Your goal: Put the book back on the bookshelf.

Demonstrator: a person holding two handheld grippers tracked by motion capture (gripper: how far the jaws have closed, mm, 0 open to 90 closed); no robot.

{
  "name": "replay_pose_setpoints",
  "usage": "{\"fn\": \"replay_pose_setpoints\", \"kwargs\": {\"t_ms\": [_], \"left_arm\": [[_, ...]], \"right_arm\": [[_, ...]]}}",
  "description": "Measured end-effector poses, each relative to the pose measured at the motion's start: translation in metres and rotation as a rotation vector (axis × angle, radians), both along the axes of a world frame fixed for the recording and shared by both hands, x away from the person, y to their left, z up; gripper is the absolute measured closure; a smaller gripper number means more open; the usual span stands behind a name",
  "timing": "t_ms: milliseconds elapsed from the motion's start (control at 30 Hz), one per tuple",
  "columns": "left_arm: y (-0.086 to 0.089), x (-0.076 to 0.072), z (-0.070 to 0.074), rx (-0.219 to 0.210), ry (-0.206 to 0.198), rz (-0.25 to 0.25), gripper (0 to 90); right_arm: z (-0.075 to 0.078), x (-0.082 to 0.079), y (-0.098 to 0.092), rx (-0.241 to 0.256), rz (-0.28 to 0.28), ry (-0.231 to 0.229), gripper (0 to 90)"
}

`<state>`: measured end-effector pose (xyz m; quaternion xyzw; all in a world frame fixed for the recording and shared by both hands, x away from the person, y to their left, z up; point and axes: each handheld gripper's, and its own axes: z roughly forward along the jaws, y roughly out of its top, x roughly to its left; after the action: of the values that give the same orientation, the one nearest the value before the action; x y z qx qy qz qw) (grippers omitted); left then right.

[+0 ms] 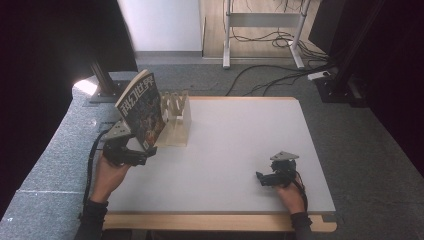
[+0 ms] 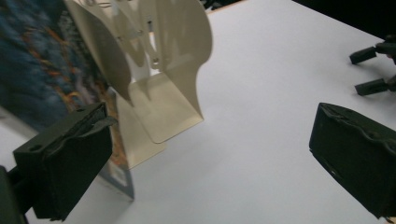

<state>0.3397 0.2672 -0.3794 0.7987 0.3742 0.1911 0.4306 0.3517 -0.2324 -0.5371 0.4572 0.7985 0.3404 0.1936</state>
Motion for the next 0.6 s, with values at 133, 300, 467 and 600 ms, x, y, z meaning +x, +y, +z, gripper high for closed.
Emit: {"fn": "replay_pose_setpoints", "kwargs": {"t_ms": [133,300,467,600], "left_arm": [[-0.011,0.001,-0.006,-0.004,0.008,-0.026,0.0],[-0.024,0.002,-0.013,-0.013,0.014,-0.060,0.0],[-0.036,0.004,-0.023,-0.003,0.019,-0.085,0.0],[-0.045,0.005,-0.033,0.001,0.019,-0.105,0.0]], "right_arm": [[0.000,0.000,0.000,-0.001,0.001,0.000,0.0],[0.000,0.000,0.000,-0.001,0.001,0.000,0.0],[0.000,0.000,0.000,-0.001,0.001,0.000,0.0],[0.000,0.000,0.000,-0.001,0.001,0.000,0.0]]}}
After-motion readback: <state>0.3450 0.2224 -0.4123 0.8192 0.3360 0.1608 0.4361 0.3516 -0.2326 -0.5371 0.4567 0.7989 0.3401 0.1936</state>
